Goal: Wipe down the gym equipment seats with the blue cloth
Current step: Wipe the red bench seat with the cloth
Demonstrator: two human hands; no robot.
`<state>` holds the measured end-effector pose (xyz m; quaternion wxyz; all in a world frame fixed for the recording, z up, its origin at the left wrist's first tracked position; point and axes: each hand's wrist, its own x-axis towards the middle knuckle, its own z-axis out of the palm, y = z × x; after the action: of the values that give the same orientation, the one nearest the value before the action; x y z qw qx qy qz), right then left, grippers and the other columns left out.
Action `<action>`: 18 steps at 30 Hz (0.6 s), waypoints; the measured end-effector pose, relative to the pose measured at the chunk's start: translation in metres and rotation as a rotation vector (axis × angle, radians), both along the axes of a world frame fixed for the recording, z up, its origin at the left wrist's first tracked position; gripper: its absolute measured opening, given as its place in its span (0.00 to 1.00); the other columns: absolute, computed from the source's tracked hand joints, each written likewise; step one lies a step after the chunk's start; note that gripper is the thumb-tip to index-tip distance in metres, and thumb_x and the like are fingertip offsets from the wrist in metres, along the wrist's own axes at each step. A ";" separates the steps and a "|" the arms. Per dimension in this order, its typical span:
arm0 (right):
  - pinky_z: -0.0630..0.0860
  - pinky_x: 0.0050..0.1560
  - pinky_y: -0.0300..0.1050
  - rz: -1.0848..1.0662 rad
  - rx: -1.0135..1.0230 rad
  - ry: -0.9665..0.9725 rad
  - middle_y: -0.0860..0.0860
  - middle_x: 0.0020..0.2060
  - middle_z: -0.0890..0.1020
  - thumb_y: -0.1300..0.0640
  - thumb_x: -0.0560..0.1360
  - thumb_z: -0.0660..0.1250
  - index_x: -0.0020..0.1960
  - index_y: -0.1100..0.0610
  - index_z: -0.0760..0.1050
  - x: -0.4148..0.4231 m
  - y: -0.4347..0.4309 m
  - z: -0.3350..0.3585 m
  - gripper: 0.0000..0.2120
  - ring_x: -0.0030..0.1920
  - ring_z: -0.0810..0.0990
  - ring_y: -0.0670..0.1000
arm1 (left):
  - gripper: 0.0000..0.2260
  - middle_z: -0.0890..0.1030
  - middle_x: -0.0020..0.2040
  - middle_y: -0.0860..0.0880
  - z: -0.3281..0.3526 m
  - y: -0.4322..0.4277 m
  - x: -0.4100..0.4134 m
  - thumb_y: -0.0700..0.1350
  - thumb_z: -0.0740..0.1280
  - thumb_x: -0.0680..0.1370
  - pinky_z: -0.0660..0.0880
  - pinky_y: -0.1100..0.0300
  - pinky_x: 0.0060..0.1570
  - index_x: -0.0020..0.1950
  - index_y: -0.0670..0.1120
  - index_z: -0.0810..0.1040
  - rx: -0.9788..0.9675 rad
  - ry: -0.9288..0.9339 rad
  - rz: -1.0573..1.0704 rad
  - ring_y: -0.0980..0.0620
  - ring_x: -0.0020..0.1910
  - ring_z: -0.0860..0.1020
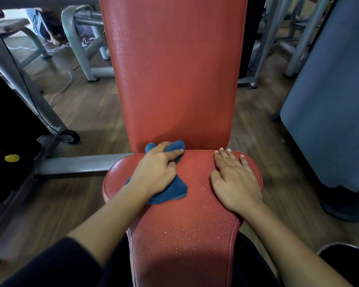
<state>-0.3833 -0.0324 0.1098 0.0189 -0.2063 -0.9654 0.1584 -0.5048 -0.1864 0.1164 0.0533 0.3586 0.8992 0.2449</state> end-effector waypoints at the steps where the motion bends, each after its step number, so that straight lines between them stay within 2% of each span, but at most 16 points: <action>1: 0.39 0.76 0.46 -0.001 0.003 0.003 0.49 0.78 0.53 0.47 0.71 0.39 0.78 0.56 0.52 0.000 0.000 0.000 0.36 0.77 0.46 0.45 | 0.27 0.70 0.69 0.49 0.000 0.012 -0.001 0.47 0.53 0.69 0.61 0.62 0.65 0.66 0.50 0.76 -0.002 0.002 0.017 0.48 0.67 0.67; 5: 0.39 0.76 0.45 -0.006 0.001 0.026 0.50 0.77 0.54 0.48 0.71 0.40 0.78 0.56 0.53 0.002 0.001 -0.001 0.36 0.77 0.47 0.46 | 0.26 0.67 0.71 0.47 -0.002 0.028 0.019 0.47 0.53 0.71 0.58 0.62 0.70 0.67 0.50 0.75 0.015 0.021 -0.108 0.49 0.71 0.63; 9: 0.38 0.76 0.44 -0.010 -0.016 0.029 0.50 0.77 0.53 0.48 0.71 0.40 0.78 0.56 0.53 0.003 0.002 -0.001 0.36 0.77 0.46 0.45 | 0.24 0.65 0.73 0.54 0.001 -0.019 0.023 0.48 0.54 0.74 0.54 0.71 0.67 0.69 0.56 0.73 0.028 -0.003 -0.173 0.57 0.72 0.61; 11: 0.38 0.76 0.45 -0.009 -0.016 0.017 0.50 0.78 0.52 0.48 0.71 0.40 0.78 0.56 0.52 0.002 0.002 0.000 0.36 0.77 0.46 0.45 | 0.24 0.66 0.72 0.55 0.000 -0.029 0.010 0.48 0.54 0.73 0.56 0.69 0.66 0.68 0.57 0.73 0.020 0.007 -0.097 0.55 0.71 0.63; 15: 0.39 0.76 0.45 -0.010 0.002 0.007 0.50 0.78 0.53 0.48 0.71 0.40 0.78 0.57 0.52 0.000 0.002 -0.001 0.36 0.77 0.47 0.46 | 0.26 0.69 0.69 0.49 -0.003 0.007 -0.003 0.47 0.52 0.70 0.62 0.63 0.64 0.66 0.51 0.76 0.002 0.041 0.049 0.49 0.68 0.67; 18: 0.40 0.76 0.45 -0.009 0.009 0.007 0.50 0.78 0.53 0.48 0.71 0.40 0.78 0.56 0.53 0.000 0.002 -0.001 0.36 0.77 0.47 0.46 | 0.26 0.67 0.71 0.48 -0.003 0.025 0.012 0.47 0.53 0.71 0.59 0.61 0.68 0.67 0.50 0.75 0.008 0.042 -0.045 0.49 0.71 0.64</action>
<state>-0.3833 -0.0307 0.1085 0.0241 -0.2098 -0.9651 0.1546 -0.4925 -0.1611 0.1138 0.0384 0.3841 0.8908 0.2397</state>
